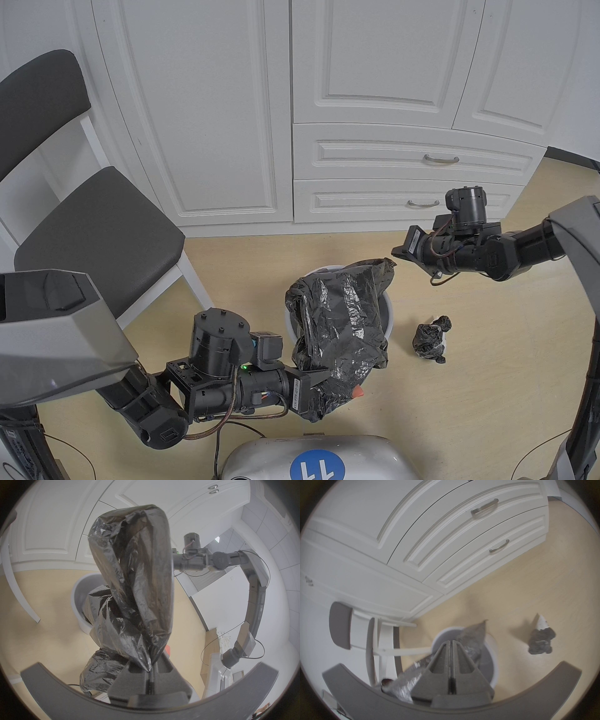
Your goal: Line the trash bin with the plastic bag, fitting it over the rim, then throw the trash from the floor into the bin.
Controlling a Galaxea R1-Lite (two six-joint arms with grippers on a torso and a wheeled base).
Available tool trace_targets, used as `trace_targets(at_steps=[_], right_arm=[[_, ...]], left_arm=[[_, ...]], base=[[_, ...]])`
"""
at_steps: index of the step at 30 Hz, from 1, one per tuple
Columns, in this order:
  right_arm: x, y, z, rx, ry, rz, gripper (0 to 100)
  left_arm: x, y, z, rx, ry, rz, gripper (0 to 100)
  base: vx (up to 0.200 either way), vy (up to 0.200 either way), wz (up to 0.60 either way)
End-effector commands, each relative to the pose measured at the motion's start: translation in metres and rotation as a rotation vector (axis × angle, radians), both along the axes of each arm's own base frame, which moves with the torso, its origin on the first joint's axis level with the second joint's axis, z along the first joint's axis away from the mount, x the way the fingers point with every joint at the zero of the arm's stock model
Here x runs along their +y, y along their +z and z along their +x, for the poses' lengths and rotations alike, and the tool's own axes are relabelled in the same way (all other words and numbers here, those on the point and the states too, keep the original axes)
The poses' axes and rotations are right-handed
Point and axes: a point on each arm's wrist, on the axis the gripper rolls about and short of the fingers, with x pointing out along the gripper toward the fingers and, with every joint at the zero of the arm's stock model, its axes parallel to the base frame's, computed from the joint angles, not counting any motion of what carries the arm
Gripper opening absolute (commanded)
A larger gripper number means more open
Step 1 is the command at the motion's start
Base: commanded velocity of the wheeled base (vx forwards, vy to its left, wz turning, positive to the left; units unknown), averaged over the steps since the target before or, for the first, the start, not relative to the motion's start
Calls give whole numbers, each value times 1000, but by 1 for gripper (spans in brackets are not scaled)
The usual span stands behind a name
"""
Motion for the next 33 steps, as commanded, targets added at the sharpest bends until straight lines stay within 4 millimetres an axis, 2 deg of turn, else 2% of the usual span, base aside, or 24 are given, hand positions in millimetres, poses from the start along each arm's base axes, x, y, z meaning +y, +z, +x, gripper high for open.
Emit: trace_targets(at_steps=[1, 4, 8, 14, 18, 23, 29, 33], right_arm=[[33, -49, 32, 20, -41, 93, 0], [39, -64, 33, 40, -36, 87, 0], [47, -75, 30, 65, -18, 75, 0], [58, -82, 7, 96, 69, -3, 0], [73, -88, -9, 117, 130, -36, 0], [82, -113, -8, 154, 145, -56, 0], [80, -116, -3, 157, 136, -56, 0], [72, -118, 9, 141, 98, -47, 0]], left_arm=[[1, -1, -4, 6, -8, 6, 0], [1, -2, -4, 8, -5, 8, 0], [1, -2, -4, 6, -6, 9, 0], [4, -2, -1, 7, 8, 10, 0], [10, -3, 3, 10, 31, 12, 0], [11, -1, 5, 5, 37, 8, 0], [6, -1, 11, -4, 38, -1, 0], [-1, -2, 20, -18, 41, -11, 0]], base=[[0, 0, 0], [0, 0, 0], [0, 0, 0], [0, 0, 0], [0, 0, 0], [0, 0, 0], [0, 0, 0], [0, 0, 0]])
